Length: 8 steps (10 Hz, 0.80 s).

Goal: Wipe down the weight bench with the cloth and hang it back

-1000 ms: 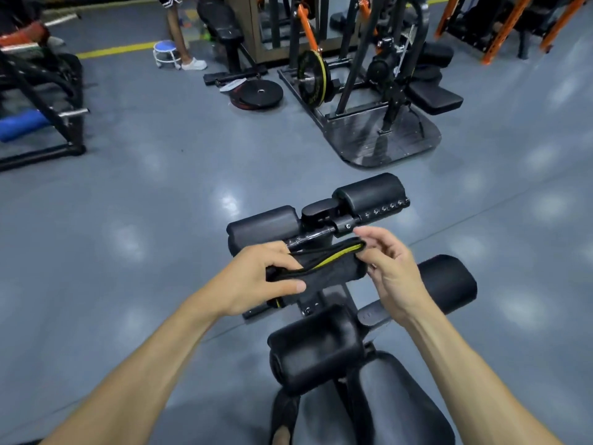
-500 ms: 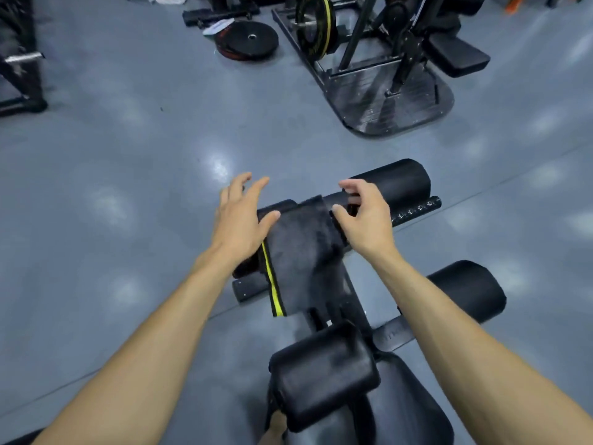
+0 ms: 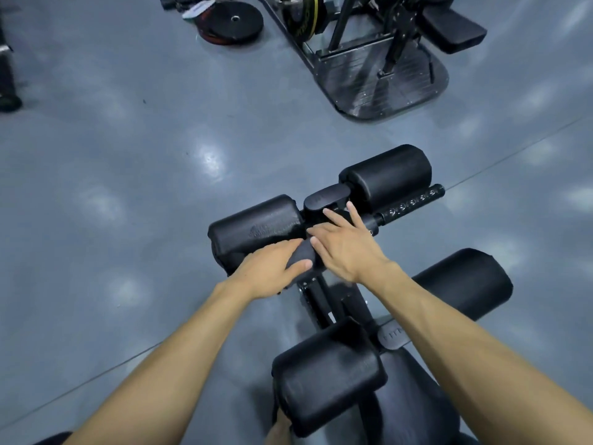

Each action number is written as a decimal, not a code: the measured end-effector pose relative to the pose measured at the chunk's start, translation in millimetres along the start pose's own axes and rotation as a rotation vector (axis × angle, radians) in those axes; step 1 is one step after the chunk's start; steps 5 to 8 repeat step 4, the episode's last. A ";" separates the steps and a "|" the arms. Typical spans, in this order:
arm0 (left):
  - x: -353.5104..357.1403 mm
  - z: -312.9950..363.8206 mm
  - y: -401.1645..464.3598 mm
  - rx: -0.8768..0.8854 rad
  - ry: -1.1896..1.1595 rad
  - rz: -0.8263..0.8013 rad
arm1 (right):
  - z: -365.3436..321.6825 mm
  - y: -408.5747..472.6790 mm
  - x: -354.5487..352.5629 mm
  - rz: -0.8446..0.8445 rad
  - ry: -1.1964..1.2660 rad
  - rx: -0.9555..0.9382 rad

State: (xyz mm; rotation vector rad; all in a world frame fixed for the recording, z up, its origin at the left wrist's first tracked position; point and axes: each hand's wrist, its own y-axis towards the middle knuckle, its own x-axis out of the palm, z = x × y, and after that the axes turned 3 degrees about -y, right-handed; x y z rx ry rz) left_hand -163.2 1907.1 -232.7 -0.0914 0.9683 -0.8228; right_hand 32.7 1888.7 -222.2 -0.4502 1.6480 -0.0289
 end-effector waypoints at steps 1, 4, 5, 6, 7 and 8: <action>0.7 -4.0 -3.7 -0.001 0.085 0.096 | -1.4 2.5 -2.5 0.065 0.028 -0.019; 4.3 16.9 -14.7 0.165 0.147 0.285 | -8.9 -51.0 -4.2 0.290 0.544 0.180; 4.3 16.9 -14.7 0.165 0.147 0.285 | -8.9 -51.0 -4.2 0.290 0.544 0.180; 4.3 16.9 -14.7 0.165 0.147 0.285 | -8.9 -51.0 -4.2 0.290 0.544 0.180; 4.3 16.9 -14.7 0.165 0.147 0.285 | -8.9 -51.0 -4.2 0.290 0.544 0.180; 4.3 16.9 -14.7 0.165 0.147 0.285 | -8.9 -51.0 -4.2 0.290 0.544 0.180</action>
